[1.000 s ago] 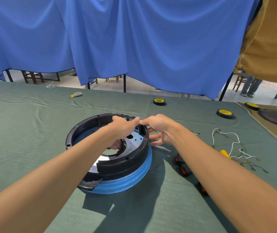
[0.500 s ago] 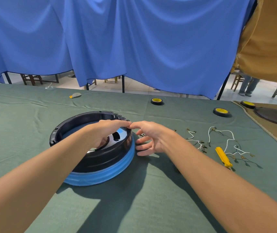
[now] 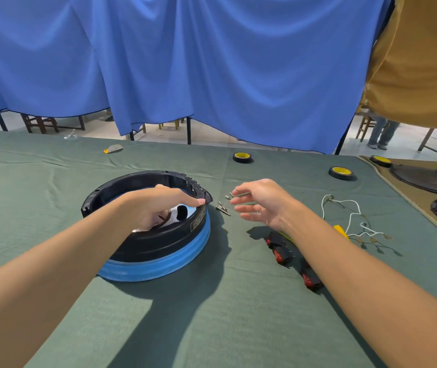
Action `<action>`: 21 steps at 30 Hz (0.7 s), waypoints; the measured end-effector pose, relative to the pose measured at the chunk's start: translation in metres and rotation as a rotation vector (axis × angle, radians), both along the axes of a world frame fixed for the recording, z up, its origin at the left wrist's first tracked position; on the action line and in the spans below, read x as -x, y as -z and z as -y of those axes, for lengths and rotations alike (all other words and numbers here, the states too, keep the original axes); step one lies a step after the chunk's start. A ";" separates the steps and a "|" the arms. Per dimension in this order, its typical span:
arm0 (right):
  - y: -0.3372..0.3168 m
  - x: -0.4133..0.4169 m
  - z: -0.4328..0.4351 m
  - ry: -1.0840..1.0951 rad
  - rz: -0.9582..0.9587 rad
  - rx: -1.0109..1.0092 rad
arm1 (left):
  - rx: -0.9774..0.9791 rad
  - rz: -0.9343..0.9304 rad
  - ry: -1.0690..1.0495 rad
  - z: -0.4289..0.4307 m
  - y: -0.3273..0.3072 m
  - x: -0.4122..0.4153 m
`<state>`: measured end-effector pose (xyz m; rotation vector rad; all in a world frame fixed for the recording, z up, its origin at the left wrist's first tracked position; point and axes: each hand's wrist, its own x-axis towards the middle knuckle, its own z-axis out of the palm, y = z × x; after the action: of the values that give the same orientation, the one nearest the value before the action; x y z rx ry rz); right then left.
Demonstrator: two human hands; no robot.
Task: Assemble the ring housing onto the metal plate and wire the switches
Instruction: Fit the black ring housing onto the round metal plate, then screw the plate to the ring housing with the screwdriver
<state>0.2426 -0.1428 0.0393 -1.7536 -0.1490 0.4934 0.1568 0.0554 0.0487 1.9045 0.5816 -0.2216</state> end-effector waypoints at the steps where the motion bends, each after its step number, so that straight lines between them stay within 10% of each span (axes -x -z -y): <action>1: 0.000 -0.002 0.003 0.010 0.053 0.031 | 0.005 -0.009 0.023 -0.003 0.001 0.000; 7: 0.014 -0.013 0.009 -0.041 0.615 0.647 | -0.103 -0.041 0.075 -0.006 -0.004 -0.001; 12: 0.006 -0.032 0.019 0.149 0.659 0.676 | -0.229 -0.049 0.010 0.000 -0.004 0.001; 21: 0.028 -0.032 0.011 -0.139 0.826 1.056 | -0.206 0.019 0.010 0.002 -0.001 0.004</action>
<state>0.2743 -0.1542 0.0110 -2.9230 -0.6878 -0.1590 0.1530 0.0536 0.0498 2.1062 0.6004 -0.1548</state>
